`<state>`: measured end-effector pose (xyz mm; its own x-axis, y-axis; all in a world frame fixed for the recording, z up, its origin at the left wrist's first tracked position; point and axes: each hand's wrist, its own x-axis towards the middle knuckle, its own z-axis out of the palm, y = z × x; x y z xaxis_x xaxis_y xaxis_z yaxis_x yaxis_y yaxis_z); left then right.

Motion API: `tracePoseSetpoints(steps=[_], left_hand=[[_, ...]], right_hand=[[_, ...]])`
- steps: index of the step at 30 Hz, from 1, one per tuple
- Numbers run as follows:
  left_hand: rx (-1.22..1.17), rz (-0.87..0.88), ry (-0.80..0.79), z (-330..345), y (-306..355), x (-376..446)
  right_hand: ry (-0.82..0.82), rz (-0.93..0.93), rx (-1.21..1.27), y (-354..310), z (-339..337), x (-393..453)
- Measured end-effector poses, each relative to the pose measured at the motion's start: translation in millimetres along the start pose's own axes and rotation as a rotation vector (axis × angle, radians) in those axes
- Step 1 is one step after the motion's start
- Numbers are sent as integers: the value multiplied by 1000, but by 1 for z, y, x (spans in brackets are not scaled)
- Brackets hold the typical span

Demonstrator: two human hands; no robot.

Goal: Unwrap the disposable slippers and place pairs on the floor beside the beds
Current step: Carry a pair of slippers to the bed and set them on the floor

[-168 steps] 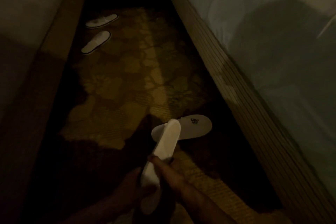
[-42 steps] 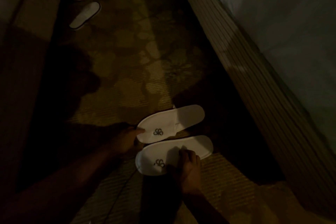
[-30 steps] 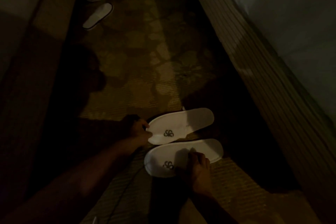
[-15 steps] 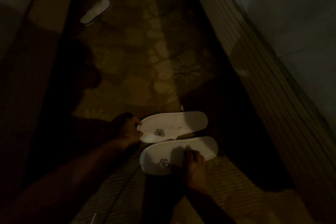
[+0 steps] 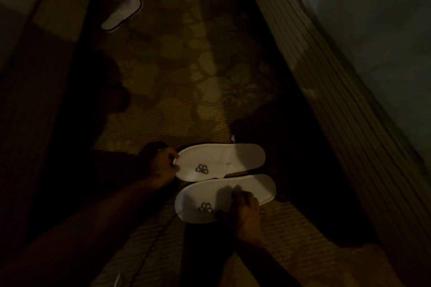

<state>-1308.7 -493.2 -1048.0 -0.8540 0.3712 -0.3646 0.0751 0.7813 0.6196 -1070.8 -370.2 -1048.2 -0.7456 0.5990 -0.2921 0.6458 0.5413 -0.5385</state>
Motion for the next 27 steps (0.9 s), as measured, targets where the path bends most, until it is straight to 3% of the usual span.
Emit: tracePoseSetpoints(steps=[10,22,27], left_hand=[[-57,49,-78,-13,-11,-3],[-97,-85,-26,-11,3,-12],[-82,-146,-69,-8,1,-19]], right_hand=[[-42,76,46,-6,-2,-4],[-15,50,-50,-9,-10,-6],[-98,120,-10,-11,-25,-4]])
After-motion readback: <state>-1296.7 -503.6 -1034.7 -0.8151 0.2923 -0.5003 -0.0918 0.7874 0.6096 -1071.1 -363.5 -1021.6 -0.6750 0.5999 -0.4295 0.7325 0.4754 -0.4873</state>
